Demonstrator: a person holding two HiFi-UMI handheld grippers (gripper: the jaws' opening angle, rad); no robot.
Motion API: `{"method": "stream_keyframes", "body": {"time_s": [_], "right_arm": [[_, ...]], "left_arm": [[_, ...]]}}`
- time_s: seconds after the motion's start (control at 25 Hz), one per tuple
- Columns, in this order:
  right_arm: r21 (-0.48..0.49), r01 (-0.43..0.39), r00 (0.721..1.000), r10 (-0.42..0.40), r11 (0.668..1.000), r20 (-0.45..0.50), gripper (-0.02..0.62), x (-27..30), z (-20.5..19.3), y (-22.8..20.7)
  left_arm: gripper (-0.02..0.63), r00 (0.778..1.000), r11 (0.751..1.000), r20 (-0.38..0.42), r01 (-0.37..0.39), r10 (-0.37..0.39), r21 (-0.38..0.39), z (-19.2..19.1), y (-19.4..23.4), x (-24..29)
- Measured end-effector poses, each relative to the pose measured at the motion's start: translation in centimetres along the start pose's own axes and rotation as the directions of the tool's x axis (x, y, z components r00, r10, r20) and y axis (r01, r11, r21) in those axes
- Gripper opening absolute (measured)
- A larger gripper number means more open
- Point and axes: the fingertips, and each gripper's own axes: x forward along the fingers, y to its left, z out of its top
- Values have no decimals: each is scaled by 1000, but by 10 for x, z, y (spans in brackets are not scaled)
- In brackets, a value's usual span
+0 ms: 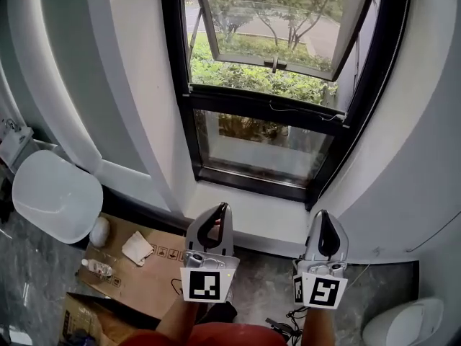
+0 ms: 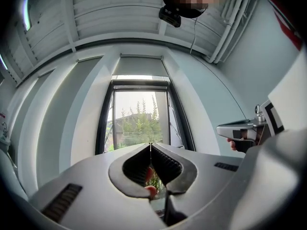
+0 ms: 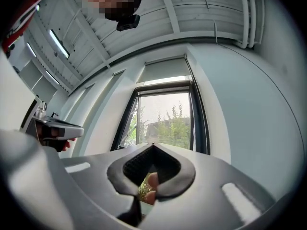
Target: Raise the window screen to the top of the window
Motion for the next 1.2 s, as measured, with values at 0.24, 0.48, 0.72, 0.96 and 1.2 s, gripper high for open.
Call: {"method": "stream_keyframes", "body": {"time_s": [0.24,0.48,0.72,0.96,1.2], "right_arm": [[-24,25,1000,-25,999,-15,11,56,-17,13],[-58,45,999,-47,997,-24,11,95,-27,24],[-66,64,997,-66,996,-28,9,118,-34,24],[-56,87,996,-89,995,-29,10,138,-56,10],[-24,92,995,-93,995,-32,11,179,-87,-14]], "left_arm": [[6,1000,1000,4,29,-29,0,-15,40,51],[6,998,998,15,56,-55,-38,-26,67,90],[6,998,997,36,56,-54,-57,-29,85,114],[6,998,997,23,65,-64,-50,-44,85,146],[6,997,998,18,69,-69,-10,-58,80,195]]}}
